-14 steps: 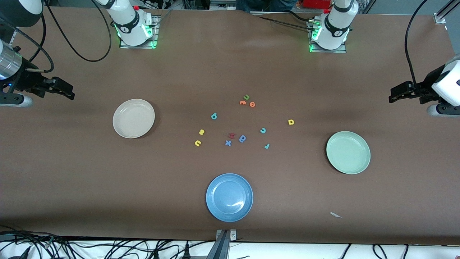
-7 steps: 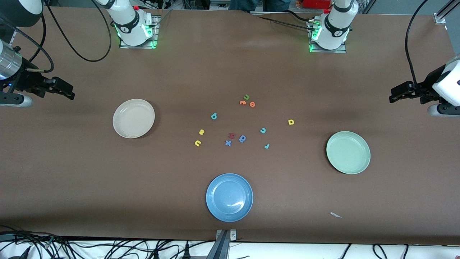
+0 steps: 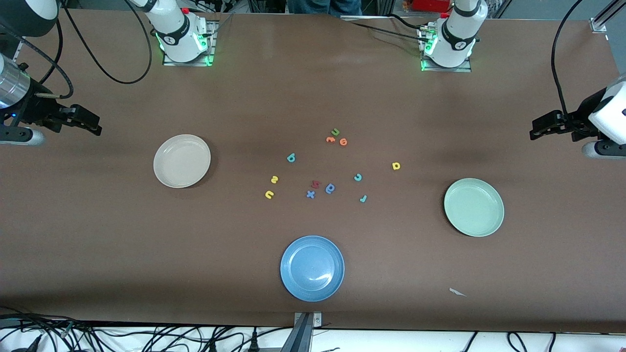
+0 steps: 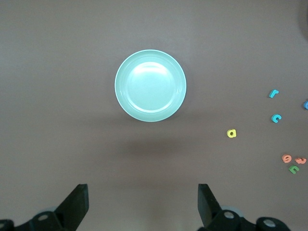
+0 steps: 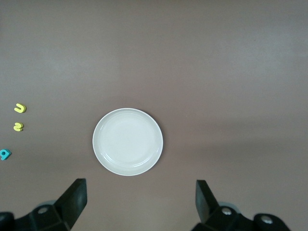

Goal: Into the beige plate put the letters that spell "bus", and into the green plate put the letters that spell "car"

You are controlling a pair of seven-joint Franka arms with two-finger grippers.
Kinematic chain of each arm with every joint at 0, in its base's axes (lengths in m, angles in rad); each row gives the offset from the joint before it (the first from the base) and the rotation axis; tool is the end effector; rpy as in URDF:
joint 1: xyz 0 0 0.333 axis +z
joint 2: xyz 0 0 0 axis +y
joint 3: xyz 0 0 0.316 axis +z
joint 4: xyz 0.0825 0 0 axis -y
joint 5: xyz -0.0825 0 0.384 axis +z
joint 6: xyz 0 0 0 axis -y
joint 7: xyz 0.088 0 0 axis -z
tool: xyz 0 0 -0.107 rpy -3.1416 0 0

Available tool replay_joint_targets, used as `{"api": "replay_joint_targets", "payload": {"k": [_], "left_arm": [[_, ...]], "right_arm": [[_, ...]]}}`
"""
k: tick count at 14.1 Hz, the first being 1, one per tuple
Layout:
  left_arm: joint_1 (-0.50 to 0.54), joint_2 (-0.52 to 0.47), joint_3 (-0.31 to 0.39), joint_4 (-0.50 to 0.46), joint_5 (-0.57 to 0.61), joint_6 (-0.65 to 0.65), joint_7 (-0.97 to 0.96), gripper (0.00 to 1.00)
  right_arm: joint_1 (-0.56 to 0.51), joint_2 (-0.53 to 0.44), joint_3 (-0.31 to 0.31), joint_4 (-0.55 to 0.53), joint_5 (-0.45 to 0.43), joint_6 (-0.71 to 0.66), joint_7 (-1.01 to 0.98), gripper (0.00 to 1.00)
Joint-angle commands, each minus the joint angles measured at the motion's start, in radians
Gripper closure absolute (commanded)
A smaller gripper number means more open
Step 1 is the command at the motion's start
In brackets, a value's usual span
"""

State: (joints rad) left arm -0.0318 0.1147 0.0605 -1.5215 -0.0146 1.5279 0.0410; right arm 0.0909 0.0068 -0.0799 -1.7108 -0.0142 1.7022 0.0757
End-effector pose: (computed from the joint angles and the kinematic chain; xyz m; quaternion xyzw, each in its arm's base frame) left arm 0.5824 0.0132 0.5789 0.9985 -0.0061 -0.0539 0.0057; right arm 0.5629 0.0050 0.5656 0.9995 -0.0314 -0.0074 0.0076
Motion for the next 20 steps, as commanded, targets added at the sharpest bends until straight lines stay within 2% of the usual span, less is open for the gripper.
{"api": "replay_joint_targets", "payload": {"k": [1,16,20], "left_arm": [[0.004,0.005,-0.005,0.015,0.031,-0.003,0.019,0.0],[0.015,0.036,-0.007,0.023,0.027,0.0,-0.004,0.0],[0.015,0.065,-0.008,0.047,0.03,0.043,-0.021,0.0]], "right_arm": [[0.0,0.005,-0.006,0.022,0.019,-0.019,-0.017,0.0],[-0.002,0.009,-0.008,0.02,0.04,-0.021,-0.028,0.0],[-0.002,0.009,-0.008,0.02,0.04,-0.022,-0.03,0.0]]}}
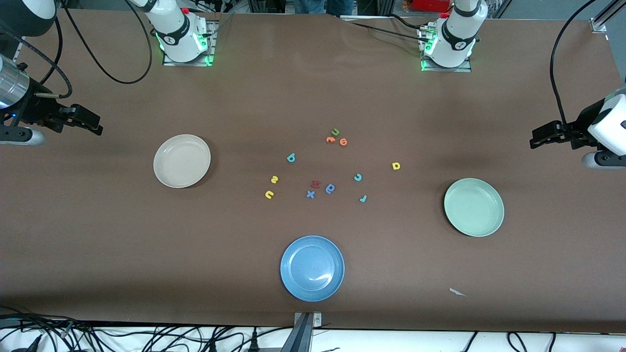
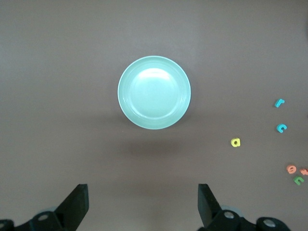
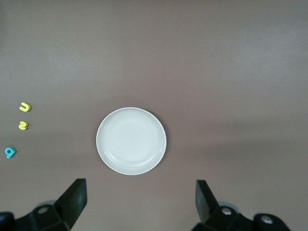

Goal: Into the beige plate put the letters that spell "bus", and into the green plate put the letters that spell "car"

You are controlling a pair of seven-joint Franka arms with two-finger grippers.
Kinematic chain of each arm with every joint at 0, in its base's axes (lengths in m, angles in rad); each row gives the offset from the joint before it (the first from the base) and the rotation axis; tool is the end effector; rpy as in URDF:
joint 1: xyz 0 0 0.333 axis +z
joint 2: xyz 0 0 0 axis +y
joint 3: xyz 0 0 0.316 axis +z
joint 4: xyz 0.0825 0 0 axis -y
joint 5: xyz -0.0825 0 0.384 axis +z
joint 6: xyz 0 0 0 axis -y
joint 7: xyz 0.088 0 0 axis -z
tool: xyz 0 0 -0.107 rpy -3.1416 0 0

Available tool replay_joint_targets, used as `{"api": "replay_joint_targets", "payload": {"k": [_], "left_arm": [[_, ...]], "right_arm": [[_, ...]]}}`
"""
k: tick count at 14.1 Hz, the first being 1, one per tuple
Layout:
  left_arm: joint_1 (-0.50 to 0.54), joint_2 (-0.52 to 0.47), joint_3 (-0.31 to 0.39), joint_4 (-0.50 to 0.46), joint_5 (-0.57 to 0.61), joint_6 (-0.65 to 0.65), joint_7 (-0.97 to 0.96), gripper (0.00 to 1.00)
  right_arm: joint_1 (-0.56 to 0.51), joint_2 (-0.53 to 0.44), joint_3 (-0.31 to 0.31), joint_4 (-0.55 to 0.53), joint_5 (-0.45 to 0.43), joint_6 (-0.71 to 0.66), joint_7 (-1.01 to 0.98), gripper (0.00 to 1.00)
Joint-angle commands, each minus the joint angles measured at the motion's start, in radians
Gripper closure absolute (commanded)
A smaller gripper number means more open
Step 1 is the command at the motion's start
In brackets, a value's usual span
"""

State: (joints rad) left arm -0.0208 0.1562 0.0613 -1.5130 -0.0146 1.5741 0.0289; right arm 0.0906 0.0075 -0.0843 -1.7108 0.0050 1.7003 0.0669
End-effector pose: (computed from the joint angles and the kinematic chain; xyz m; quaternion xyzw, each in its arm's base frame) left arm 0.5980 0.0200 0.5620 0.9989 0.0060 -0.0473 0.0042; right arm 0.5629 0.0042 0.5650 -0.9995 0.0306 0.0091 0.0018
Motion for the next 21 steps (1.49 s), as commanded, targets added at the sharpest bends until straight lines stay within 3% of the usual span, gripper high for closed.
{"api": "replay_joint_targets", "payload": {"k": [1,7,11,13,14,17,21], "left_arm": [[0.004,0.026,-0.009,0.037,0.03,-0.002,-0.007,0.0],[-0.024,0.057,-0.018,0.037,0.015,0.003,-0.03,0.0],[-0.142,0.098,-0.021,-0.004,0.005,0.079,-0.21,0.0],[-0.194,0.126,-0.023,-0.019,0.004,0.113,-0.227,0.0],[-0.209,0.128,-0.026,-0.054,-0.01,0.159,-0.257,0.0],[-0.212,0.117,-0.087,-0.177,-0.022,0.283,-0.316,0.0],[-0.212,0.085,-0.139,-0.418,-0.022,0.538,-0.359,0.0]], "right_arm": [[-0.002,0.008,-0.003,0.02,0.021,-0.021,-0.021,0.0],[0.006,0.009,0.006,0.02,0.013,-0.022,-0.022,0.0],[0.032,0.022,0.006,0.02,0.018,-0.031,-0.012,0.0],[0.023,0.063,0.0,0.023,0.068,-0.037,-0.022,0.0],[0.021,0.074,-0.003,0.026,0.104,-0.03,-0.021,0.0],[0.023,0.078,-0.002,0.027,0.096,-0.045,-0.013,0.0],[0.04,0.141,0.006,0.057,0.098,-0.027,-0.061,0.0]]}}
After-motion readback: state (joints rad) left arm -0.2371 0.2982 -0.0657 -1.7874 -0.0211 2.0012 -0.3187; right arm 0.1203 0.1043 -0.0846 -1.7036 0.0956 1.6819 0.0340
